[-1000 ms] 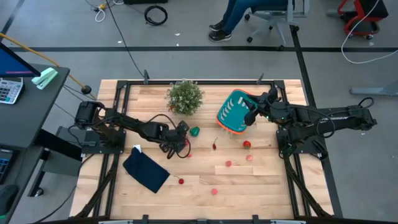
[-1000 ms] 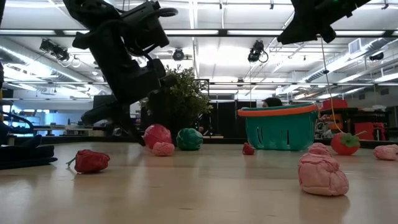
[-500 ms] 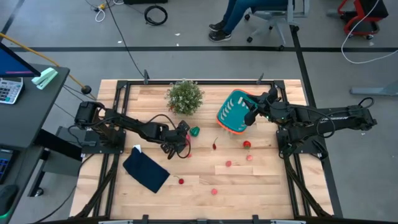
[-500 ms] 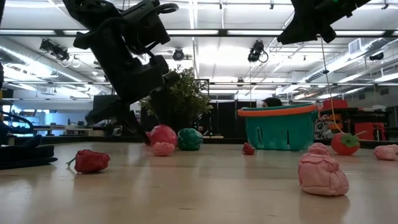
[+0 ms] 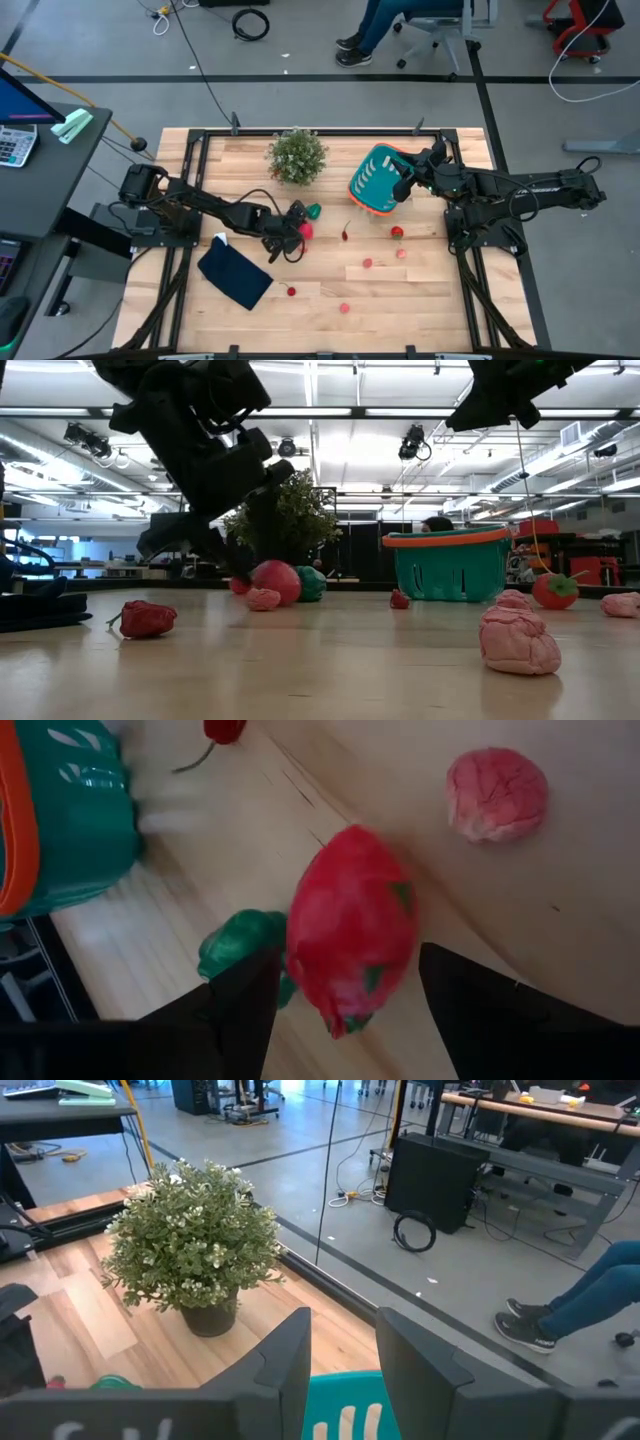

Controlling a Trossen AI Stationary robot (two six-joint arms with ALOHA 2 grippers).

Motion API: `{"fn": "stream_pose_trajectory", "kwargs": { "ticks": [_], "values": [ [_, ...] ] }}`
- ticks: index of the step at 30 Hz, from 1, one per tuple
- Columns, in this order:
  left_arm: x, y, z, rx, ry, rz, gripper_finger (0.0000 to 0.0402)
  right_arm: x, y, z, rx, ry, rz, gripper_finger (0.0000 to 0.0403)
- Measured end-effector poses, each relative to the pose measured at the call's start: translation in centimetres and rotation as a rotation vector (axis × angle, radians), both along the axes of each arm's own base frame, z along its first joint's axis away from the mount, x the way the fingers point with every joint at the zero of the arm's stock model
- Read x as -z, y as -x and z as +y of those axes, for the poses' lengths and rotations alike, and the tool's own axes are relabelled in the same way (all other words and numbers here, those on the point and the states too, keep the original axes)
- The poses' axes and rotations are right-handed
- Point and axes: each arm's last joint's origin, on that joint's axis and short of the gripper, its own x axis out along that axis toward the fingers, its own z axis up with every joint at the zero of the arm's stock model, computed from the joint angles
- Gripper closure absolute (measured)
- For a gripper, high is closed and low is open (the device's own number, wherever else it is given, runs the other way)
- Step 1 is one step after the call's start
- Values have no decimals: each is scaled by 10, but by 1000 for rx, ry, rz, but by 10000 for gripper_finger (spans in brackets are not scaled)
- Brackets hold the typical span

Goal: Pick and placing Produce into tupperware
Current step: Put the red dragon fruit into the basket

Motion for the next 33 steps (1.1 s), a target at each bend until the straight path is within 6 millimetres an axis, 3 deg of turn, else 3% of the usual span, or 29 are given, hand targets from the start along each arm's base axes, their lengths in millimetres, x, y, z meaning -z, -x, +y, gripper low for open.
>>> {"fn": "stream_pose_trajectory", "kwargs": {
  "ticks": [14, 21, 26, 33],
  "values": [
    [-1, -1, 1, -9, 8, -17, 154, 0, 0, 0, 0, 0, 0, 279],
    [-3, -4, 5, -85, 64, -68, 154, 0, 0, 0, 1, -1, -1, 279],
    [0, -5, 4, -126, 208, -74, 154, 0, 0, 0, 0, -1, -1, 279],
    [-3, -9, 5, -122, 225, -131, 154, 0, 0, 0, 1, -1, -1, 279]
  ]
}}
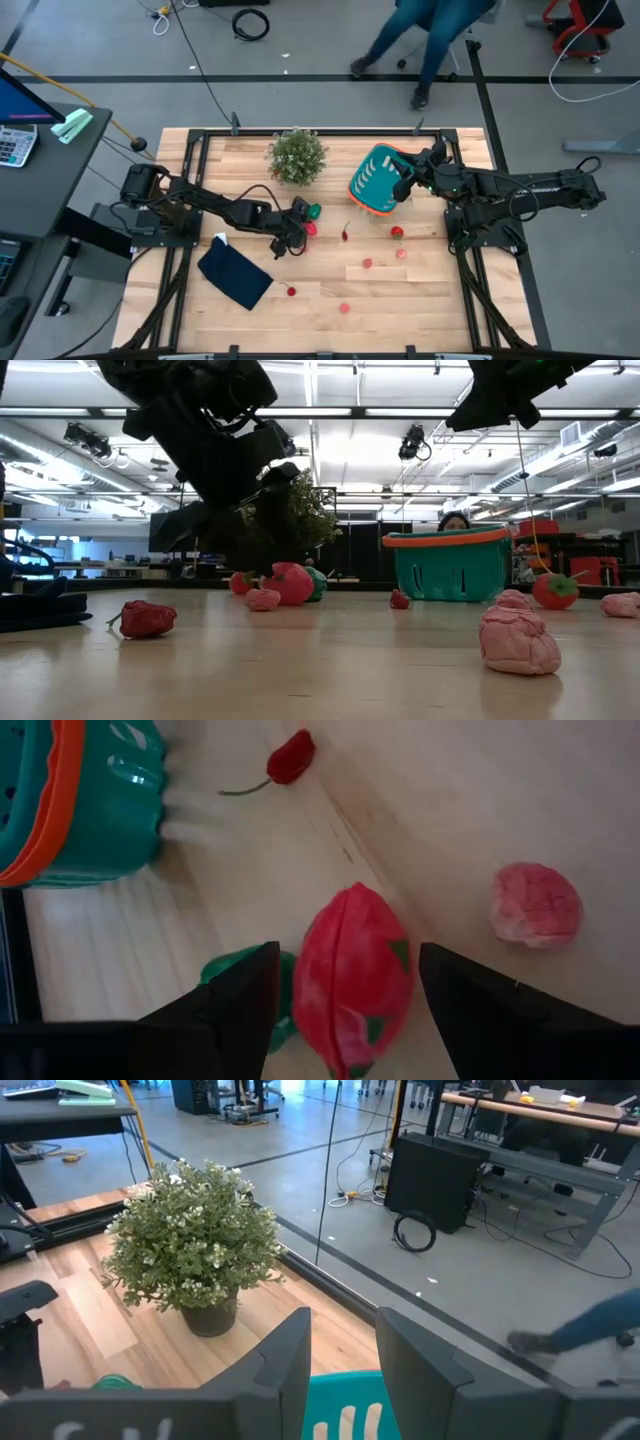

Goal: Pick and placing Produce into tupperware
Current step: Put the red dragon fruit into the basket

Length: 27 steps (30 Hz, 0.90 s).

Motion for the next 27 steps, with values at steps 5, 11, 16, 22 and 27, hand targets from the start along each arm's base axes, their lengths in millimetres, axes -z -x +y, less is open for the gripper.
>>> {"fn": "stream_pose_trajectory", "kwargs": {
  "ticks": [5, 11, 16, 22, 27],
  "values": [
    [0, -1, 6, -32, 15, -3, 154, 0, 0, 0, 0, 0, 0, 279],
    [7, -2, 11, -23, 68, 19, 154, 0, 0, 0, 0, 0, 0, 279],
    [15, -6, 12, -27, 65, 24, 154, 0, 0, 0, 0, -1, 3, 279],
    [17, -7, 14, -36, 68, 25, 154, 2, -1, 0, 0, -1, 19, 279],
    [18, -6, 15, -90, 111, 29, 154, 3, -1, 0, 0, -1, 24, 279]
  ]
}}
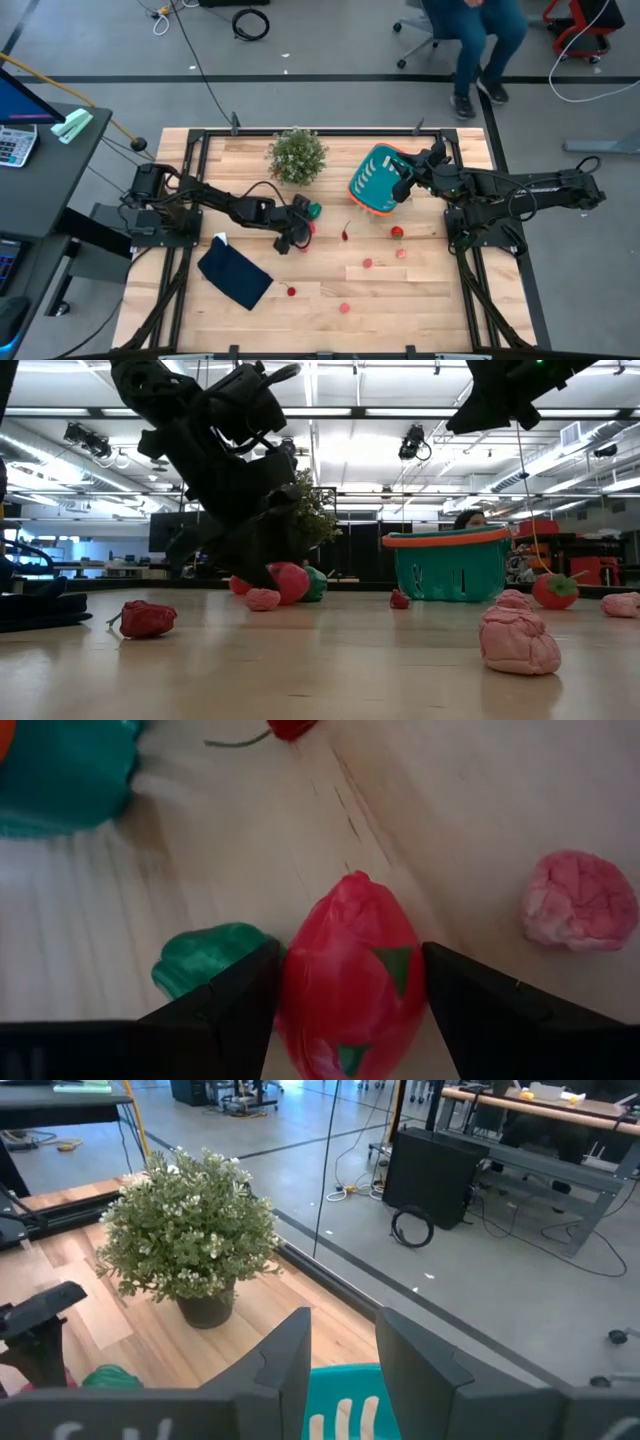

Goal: Pick and placing Produce into tupperware
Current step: Put the red dragon fruit into the basket

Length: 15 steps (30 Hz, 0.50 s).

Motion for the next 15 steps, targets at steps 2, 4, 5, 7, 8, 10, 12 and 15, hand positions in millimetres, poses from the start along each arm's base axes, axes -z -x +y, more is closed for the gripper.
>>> {"fn": "stream_pose_trajectory", "kwargs": {
  "ticks": [2, 4, 5, 7, 8, 10, 12, 15],
  "values": [
    [0, 1, 1, -31, 23, 6, 154, 0, 0, 0, 0, 0, -1, 279],
    [1, 1, 1, -44, 35, 7, 154, 0, 0, 0, 0, 0, -1, 279],
    [1, 1, 1, -46, 36, 5, 154, 0, 0, 0, 1, 0, -1, 279],
    [0, 1, 1, -44, 36, 1, 154, 0, 0, 0, 0, 0, -1, 279],
    [0, 1, 0, -43, 35, 1, 154, 0, 0, 0, 1, 0, -1, 279],
    [0, 1, 0, -45, 38, 0, 155, 0, 0, 0, 0, 0, -2, 279],
    [0, 1, 0, -60, 51, -6, 157, 0, 0, 0, 1, 0, -2, 279],
    [0, 0, 0, -64, 58, -20, 165, 0, 0, 0, 0, 0, -1, 279]
  ]
}}
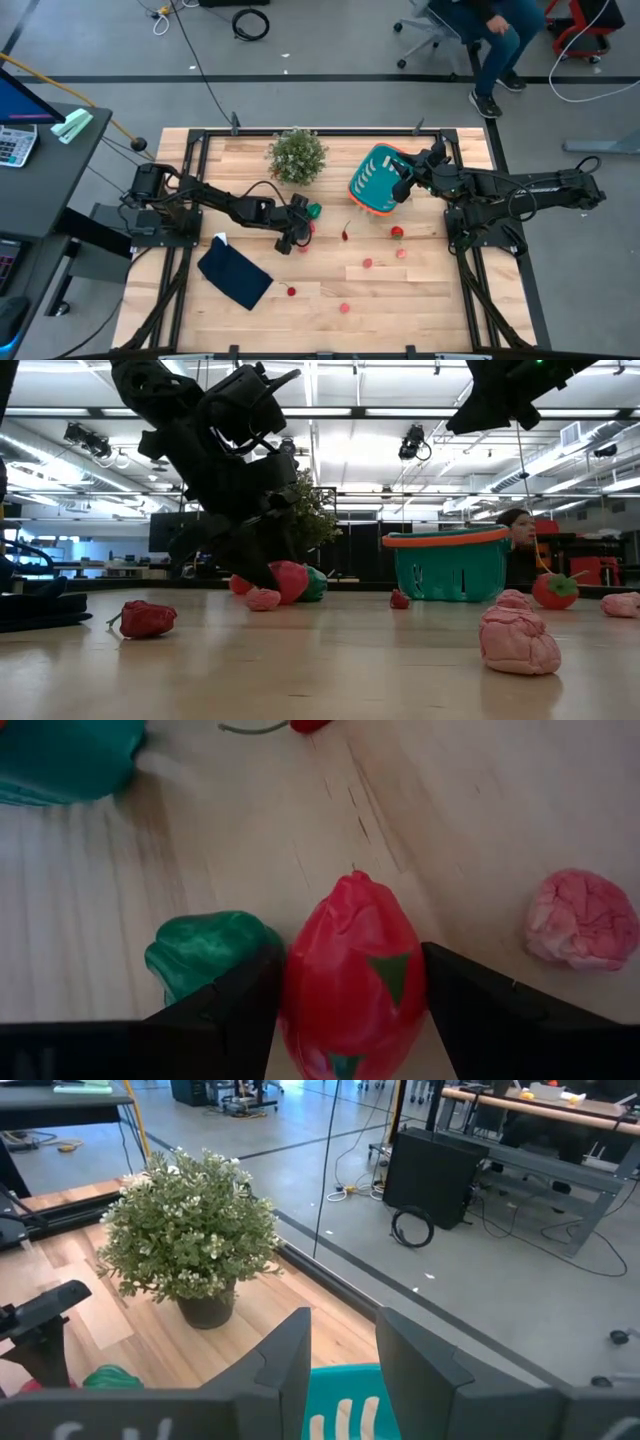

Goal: Pick and placing Produce into tupperware
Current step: Put the red dragon fruit into the basket

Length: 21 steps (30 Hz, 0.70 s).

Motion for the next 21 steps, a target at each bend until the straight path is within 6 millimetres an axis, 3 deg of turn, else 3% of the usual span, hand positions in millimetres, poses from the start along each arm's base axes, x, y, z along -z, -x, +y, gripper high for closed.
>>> {"fn": "stream_pose_trajectory", "kwargs": {
  "ticks": [12, 21],
  "values": [
    [-13, -2, -12, 40, 0, -61, 173, 0, 0, 0, 0, 0, 0, 279],
    [-62, -33, -17, 30, -136, -219, 173, 0, 0, 0, 0, 0, -1, 279]
  ]
}}
